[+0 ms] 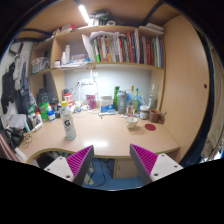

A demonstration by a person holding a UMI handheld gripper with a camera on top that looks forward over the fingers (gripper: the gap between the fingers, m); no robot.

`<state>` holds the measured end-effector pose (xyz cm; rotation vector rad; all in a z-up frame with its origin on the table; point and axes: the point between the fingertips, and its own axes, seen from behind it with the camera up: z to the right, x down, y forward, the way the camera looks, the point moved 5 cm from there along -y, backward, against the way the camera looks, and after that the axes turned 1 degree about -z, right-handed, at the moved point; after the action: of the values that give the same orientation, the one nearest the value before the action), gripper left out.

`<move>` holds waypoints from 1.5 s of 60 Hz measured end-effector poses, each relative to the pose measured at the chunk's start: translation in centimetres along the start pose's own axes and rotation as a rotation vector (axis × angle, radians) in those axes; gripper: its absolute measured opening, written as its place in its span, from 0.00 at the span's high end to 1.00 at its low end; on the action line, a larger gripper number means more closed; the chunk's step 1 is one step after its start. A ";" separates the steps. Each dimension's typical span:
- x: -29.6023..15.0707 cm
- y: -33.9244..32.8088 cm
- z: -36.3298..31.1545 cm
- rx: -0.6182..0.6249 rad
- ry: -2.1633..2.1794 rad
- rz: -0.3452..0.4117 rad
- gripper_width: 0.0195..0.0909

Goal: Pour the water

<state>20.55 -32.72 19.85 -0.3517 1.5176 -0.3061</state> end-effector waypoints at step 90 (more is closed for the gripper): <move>-1.9 34.3 -27.4 -0.300 -0.047 0.103 0.10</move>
<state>-7.69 -1.59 7.03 -0.5114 1.5309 0.0127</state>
